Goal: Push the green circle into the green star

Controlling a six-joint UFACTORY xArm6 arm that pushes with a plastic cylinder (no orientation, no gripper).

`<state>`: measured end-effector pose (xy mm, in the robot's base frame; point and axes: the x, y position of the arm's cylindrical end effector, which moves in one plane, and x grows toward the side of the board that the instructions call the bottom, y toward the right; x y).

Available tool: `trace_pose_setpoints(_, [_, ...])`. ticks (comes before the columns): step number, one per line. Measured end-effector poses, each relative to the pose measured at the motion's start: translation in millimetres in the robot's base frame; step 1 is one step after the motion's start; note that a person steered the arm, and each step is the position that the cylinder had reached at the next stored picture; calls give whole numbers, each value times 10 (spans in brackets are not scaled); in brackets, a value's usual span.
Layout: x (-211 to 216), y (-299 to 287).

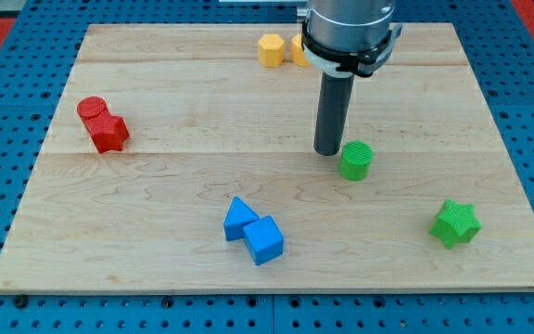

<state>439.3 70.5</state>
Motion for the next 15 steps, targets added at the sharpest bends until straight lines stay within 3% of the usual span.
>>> trace_pose_setpoints(3, [-8,120])
trace_pose_setpoints(7, [491,267])
trace_pose_setpoints(9, [317,272])
trace_pose_setpoints(15, [665,1002])
